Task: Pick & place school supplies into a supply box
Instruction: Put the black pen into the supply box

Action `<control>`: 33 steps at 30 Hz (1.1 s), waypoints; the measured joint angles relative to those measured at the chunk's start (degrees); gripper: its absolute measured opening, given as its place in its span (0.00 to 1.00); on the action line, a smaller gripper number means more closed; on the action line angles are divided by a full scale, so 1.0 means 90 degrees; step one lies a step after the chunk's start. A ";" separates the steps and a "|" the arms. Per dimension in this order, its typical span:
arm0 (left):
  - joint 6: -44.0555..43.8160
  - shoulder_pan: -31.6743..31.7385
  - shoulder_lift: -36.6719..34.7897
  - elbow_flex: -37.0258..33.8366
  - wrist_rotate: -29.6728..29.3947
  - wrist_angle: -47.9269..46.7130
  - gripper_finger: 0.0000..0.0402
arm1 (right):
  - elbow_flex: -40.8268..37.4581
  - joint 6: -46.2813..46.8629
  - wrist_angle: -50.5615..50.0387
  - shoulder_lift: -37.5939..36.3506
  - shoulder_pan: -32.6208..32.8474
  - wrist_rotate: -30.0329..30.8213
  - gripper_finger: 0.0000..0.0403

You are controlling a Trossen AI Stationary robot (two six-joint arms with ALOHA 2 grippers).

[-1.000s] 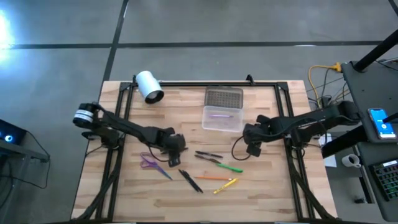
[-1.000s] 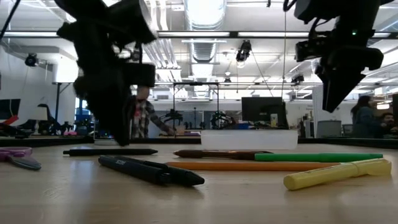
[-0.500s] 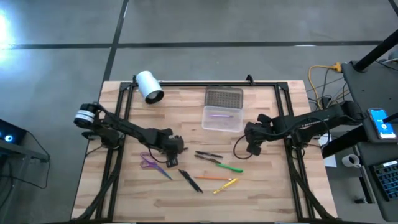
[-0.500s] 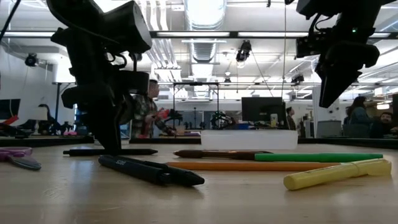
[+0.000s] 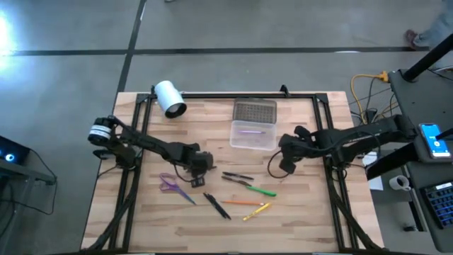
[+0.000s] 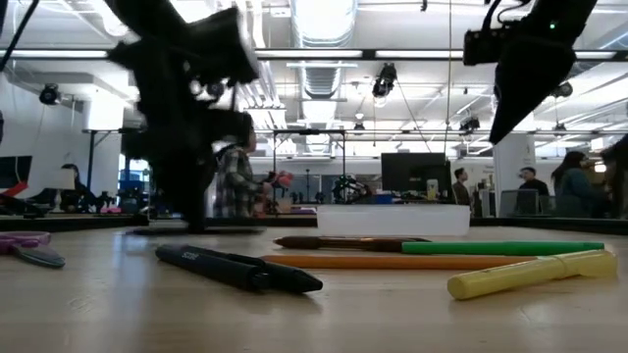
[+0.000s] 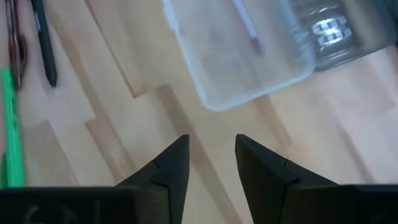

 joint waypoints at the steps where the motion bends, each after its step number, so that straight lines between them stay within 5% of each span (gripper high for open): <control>1: 0.0147 0.0065 -0.0021 0.0200 -0.0036 -0.0202 0.03 | 0.0021 0.0058 -0.0037 -0.0113 0.0002 0.0075 0.29; 12: 0.3071 0.1196 0.0341 0.3290 -0.0494 -0.1071 0.03 | 0.0031 0.0202 -0.0546 -0.1536 0.0001 0.0663 0.25; 18: 0.4786 0.1792 0.2108 0.5614 -0.0067 -0.1407 0.03 | 0.0026 0.0178 -0.0530 -0.1883 -0.0007 0.0984 0.24; 26: 0.5603 0.2177 0.4735 0.9081 0.0447 -0.3198 0.04 | 0.0023 0.0668 -0.0502 -0.1872 0.0005 0.0989 0.24; 33: 0.4912 0.2353 0.4768 0.8044 0.0431 -0.2189 0.22 | 0.0023 0.0926 -0.0480 -0.1796 0.0000 0.1137 0.24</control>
